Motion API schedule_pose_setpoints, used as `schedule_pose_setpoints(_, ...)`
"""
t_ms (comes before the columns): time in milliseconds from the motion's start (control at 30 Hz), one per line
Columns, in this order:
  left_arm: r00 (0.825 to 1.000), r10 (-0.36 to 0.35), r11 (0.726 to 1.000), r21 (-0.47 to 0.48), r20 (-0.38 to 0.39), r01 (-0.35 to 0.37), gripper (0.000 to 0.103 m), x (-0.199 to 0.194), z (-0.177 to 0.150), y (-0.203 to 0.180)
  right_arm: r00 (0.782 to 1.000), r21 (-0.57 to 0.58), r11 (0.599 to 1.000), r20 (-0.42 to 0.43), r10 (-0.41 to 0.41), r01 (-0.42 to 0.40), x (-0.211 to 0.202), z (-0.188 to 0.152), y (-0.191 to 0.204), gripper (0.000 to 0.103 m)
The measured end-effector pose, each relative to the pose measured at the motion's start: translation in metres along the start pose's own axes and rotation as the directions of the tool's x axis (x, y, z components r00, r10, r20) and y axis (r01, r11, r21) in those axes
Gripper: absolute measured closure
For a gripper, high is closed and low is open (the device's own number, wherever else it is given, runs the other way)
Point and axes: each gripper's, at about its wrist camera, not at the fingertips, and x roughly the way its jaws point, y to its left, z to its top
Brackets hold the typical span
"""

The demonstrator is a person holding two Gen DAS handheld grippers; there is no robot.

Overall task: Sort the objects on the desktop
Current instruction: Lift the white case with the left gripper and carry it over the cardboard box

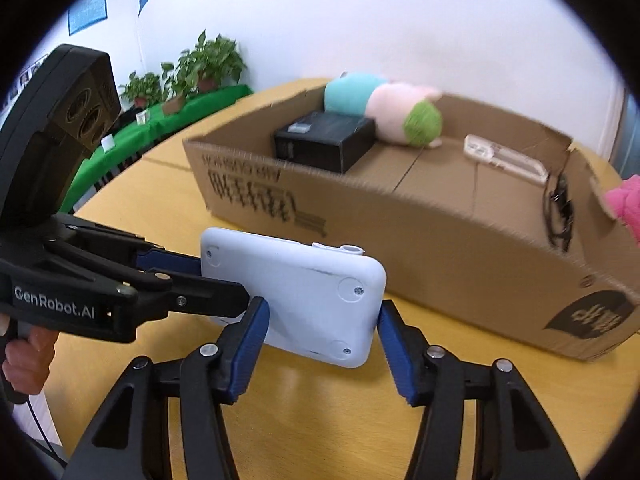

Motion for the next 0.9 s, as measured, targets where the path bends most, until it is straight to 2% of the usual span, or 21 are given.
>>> schedule_pose_setpoints(100,0.999,0.014,0.999,0.034,0.046,-0.015,0.065,-0.015,0.009,-0.013,0.999,0.020,1.000,0.046,-0.016,0.015,-0.012,0.009,-0.002,0.048)
schedule_pose_setpoints(200,0.996,-0.004,0.999,0.044,0.084,0.000,0.065,-0.029,0.024,-0.019,0.994,0.045,0.998,0.098,-0.040,0.036,-0.027,0.025,-0.007,0.048)
schedule_pose_setpoints(400,0.991,-0.004,0.996,0.091,0.135,-0.008,0.065,-0.036,0.072,-0.039,0.988,0.092,0.994,0.137,-0.070,0.058,-0.034,0.055,-0.023,0.048)
schedule_pose_setpoints(667,0.990,-0.029,0.993,0.120,0.138,0.013,0.065,-0.023,0.128,-0.043,0.984,0.144,0.986,0.146,-0.105,0.084,-0.020,0.095,-0.054,0.048)
schedule_pose_setpoints(900,0.993,0.008,0.993,0.117,0.115,-0.021,0.065,-0.011,0.144,-0.027,0.989,0.171,0.983,0.121,-0.081,0.060,0.002,0.109,-0.062,0.048)
